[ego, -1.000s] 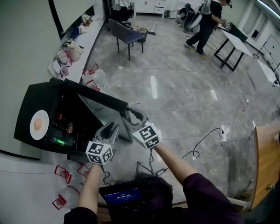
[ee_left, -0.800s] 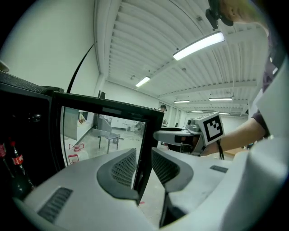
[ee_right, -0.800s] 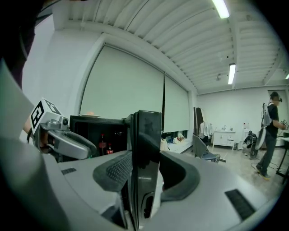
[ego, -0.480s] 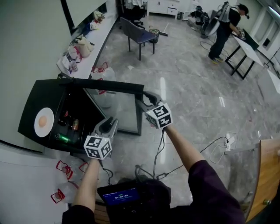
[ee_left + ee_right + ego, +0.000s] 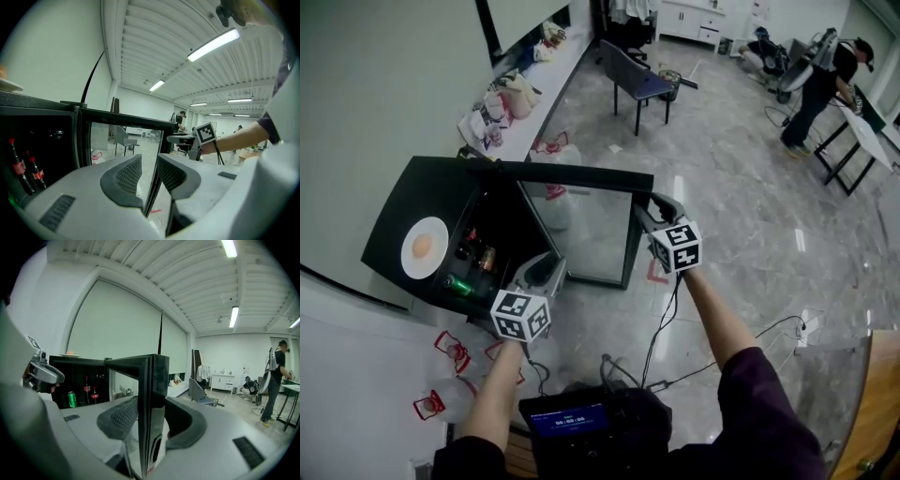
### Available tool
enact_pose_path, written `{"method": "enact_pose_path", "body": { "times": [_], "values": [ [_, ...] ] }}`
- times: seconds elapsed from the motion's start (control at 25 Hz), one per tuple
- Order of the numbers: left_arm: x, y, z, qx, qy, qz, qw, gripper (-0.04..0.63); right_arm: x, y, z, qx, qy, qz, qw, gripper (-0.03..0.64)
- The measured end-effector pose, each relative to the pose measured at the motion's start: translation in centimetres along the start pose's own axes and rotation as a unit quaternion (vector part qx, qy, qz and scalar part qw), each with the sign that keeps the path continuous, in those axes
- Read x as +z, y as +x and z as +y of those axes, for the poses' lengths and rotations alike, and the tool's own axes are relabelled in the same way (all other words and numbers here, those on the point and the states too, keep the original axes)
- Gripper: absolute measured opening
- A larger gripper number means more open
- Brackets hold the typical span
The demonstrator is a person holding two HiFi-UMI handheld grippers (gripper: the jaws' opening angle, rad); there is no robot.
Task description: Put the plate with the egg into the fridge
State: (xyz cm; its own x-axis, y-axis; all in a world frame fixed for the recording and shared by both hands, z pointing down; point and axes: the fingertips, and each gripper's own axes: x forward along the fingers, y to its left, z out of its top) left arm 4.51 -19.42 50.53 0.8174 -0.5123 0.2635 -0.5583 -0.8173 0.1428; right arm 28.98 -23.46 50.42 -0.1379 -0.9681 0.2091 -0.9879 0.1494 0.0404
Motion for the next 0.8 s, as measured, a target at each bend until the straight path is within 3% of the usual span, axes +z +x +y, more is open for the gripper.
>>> {"method": "enact_pose_path", "body": {
  "times": [0.2,0.36,0.52,0.64,0.8],
  "values": [
    [0.4,-1.4,1.1,0.013,0.003,-0.005,0.9999,0.097,0.2,-0.6,-0.4,-0.029,-0.003,-0.006,1.0,0.186],
    [0.5,-4.0,2.5,0.033,-0.004,-0.015,0.9994,0.097,0.8,-3.9,1.8,-0.064,0.014,-0.049,0.997,0.186],
    [0.9,-7.3,4.1,0.053,-0.012,-0.024,0.9982,0.097,2.6,-4.0,10.9,0.022,-0.095,-0.067,0.993,0.186],
    [1.8,-10.6,5.8,0.078,-0.012,-0.029,0.9965,0.097,5.7,-2.2,19.1,0.103,-0.215,-0.092,0.967,0.186],
    [4.6,-15.5,8.1,0.103,-0.008,-0.034,0.994,0.097,10.8,0.1,28.6,0.166,-0.369,-0.146,0.903,0.186]
  ]
}}
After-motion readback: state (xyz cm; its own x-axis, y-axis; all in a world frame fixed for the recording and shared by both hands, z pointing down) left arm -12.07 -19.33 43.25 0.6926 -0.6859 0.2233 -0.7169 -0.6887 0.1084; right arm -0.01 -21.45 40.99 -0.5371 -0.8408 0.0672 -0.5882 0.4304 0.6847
